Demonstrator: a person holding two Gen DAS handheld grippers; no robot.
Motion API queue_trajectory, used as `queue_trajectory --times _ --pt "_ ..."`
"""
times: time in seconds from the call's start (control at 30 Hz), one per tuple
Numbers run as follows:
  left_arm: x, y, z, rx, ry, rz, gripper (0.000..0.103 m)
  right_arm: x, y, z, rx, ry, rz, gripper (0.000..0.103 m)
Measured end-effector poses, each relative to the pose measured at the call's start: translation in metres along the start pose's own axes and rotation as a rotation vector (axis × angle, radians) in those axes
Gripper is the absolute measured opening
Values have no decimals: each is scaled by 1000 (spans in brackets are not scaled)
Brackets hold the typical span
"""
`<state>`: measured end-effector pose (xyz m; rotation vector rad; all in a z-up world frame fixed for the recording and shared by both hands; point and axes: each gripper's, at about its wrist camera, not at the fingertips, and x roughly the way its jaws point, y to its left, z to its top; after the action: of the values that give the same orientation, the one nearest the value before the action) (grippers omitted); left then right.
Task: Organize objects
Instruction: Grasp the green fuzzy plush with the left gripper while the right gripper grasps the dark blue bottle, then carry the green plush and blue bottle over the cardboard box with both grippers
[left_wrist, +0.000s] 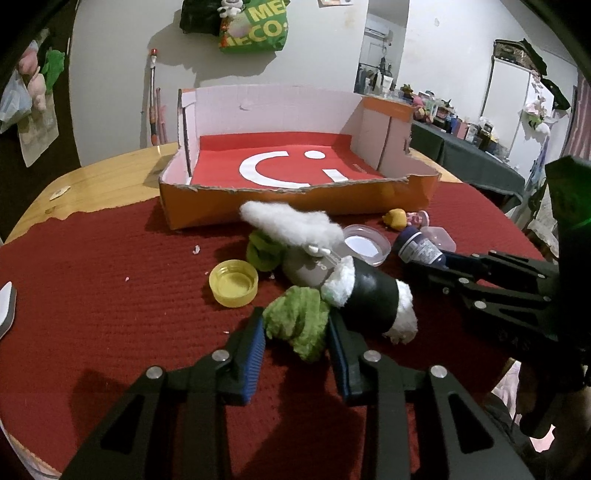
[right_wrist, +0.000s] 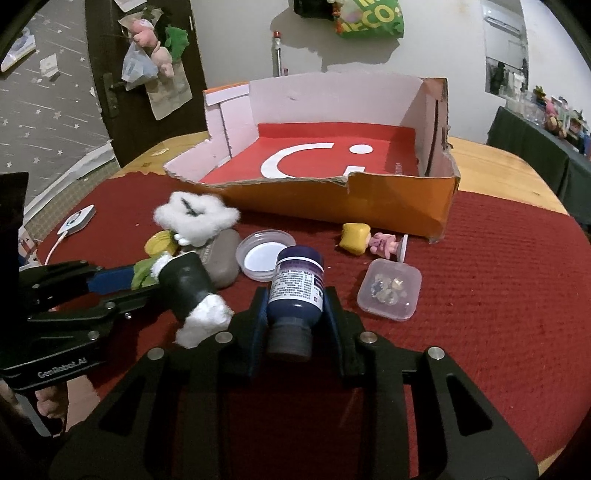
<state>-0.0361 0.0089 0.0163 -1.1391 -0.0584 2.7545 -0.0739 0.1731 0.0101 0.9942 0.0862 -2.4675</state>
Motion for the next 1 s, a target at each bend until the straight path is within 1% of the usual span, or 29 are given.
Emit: queue_trajectory --times 0.23,0.57,1.0 --pt "-9 -2 -2 -2 -15 -5 34 -7 8 0 -13 -8 15 28" --pt "-11 0 2 -7 -24 -9 34 -10 13 2 -23 -16 16 28" --pt "-19 1 28 9 -71 -13 34 -15 11 17 -23 -42 27 28"
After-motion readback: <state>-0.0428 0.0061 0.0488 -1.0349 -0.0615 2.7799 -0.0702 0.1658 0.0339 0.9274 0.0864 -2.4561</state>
